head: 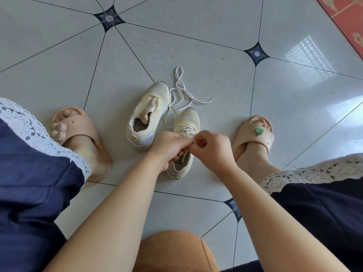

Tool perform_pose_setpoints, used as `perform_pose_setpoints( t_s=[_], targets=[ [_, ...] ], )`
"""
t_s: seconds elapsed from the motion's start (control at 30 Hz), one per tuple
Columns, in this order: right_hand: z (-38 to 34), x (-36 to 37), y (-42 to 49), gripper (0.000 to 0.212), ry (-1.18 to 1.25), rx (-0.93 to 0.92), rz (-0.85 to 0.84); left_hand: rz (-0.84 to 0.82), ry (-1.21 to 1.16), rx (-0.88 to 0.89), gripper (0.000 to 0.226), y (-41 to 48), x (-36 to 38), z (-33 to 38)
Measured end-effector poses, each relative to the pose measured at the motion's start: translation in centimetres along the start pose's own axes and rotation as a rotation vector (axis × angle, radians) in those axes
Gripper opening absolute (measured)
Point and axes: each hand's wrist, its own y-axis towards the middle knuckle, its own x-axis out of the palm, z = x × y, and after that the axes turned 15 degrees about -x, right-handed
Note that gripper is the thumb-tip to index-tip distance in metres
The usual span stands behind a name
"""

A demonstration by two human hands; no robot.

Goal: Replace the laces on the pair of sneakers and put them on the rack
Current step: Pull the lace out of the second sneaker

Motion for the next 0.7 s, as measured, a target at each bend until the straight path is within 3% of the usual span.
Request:
perform_pose_setpoints(
  t_s=[0.17,0.33,0.47,0.57,0.7],
  targets=[
    [0.5,-1.1,0.6,0.012,0.327,0.199,-0.012,-0.035,-0.033,0.102,0.013,0.1,-0.4,-0.2],
    [0.4,-0.7,0.3,0.019,1.158,0.545,0.122,-0.127,-0.161,0.068,0.014,-0.1,-0.7,0.0],
    [0.0,0.3,0.4,0.015,1.471,0.796,0.212,-0.209,-0.319,-0.014,0.015,-0.1,-0.3,0.0],
    [0.3,0.2,0.3,0.016,1.393,0.602,0.121,-0.212,-0.411,-0.058,0.014,0.0,-0.4,-0.1],
    [0.9,-0.8,0.1,0.016,0.834,0.245,-0.069,-0.102,-0.168,0.021,0.007,0.0,-0.7,-0.3]
  ],
)
